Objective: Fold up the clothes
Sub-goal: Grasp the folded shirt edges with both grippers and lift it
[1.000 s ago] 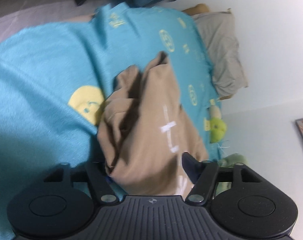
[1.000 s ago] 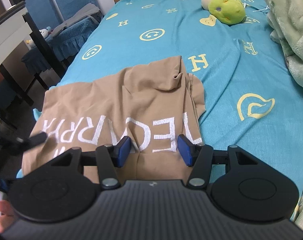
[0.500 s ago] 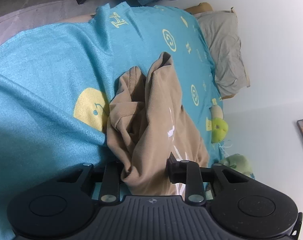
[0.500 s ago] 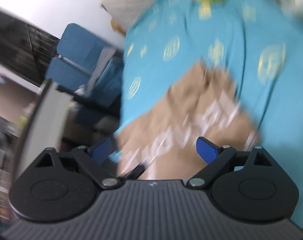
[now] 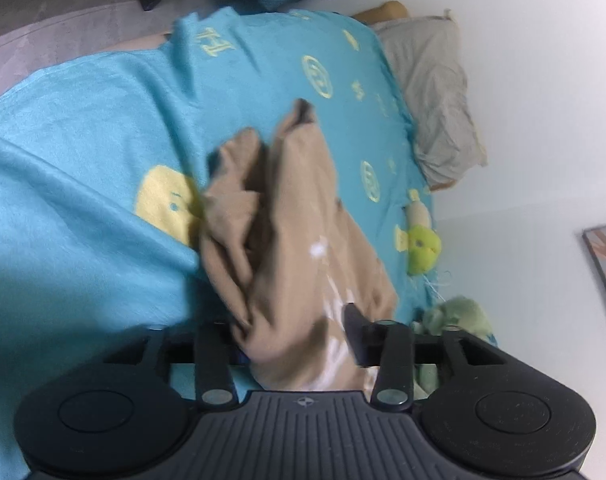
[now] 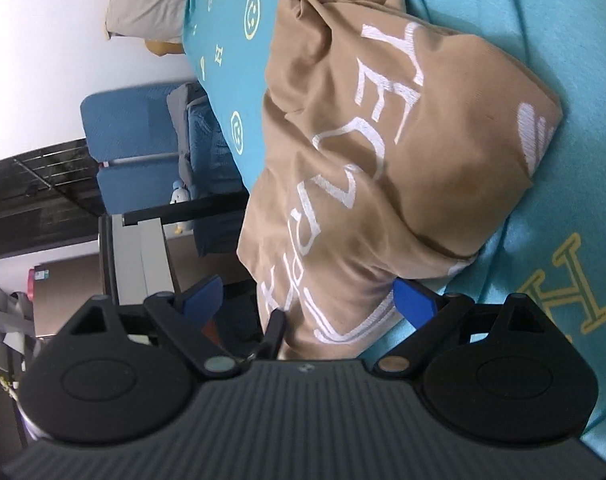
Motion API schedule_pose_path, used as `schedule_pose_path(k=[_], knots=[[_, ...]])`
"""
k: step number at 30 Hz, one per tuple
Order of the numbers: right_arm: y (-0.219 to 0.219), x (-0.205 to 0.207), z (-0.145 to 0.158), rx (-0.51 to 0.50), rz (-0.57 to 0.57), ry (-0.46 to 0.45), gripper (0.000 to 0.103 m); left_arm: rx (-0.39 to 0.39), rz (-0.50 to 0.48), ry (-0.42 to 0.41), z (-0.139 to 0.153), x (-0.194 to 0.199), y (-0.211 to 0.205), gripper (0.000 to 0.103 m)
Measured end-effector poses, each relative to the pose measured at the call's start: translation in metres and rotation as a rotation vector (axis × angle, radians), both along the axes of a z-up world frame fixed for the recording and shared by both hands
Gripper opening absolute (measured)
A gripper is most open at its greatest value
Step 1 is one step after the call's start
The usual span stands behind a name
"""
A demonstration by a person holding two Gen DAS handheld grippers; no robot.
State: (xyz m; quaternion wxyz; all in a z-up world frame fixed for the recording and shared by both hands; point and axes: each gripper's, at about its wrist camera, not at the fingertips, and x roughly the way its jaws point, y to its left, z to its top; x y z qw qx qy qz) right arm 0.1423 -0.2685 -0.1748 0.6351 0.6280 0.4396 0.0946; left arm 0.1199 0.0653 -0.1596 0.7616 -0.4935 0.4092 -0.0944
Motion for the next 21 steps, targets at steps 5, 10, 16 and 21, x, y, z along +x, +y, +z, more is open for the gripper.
schedule_pose_path(k=[5, 10, 16, 21], knots=[[-0.005, -0.011, 0.010, -0.023, -0.008, 0.026, 0.095, 0.026, -0.026, 0.000, -0.001, 0.001, -0.011, 0.059], [0.000, -0.014, 0.010, -0.004, 0.030, 0.036, 0.095, 0.026, 0.002, 0.025, -0.010, 0.007, -0.015, 0.030], [0.013, -0.009, -0.001, 0.098, 0.044, 0.044, 0.094, -0.086, 0.007, -0.057, 0.002, 0.009, -0.013, 0.019], [-0.004, -0.009, -0.002, 0.040, -0.101, 0.038, 0.094, -0.169, 0.037, -0.112, 0.005, 0.005, -0.002, 0.017]])
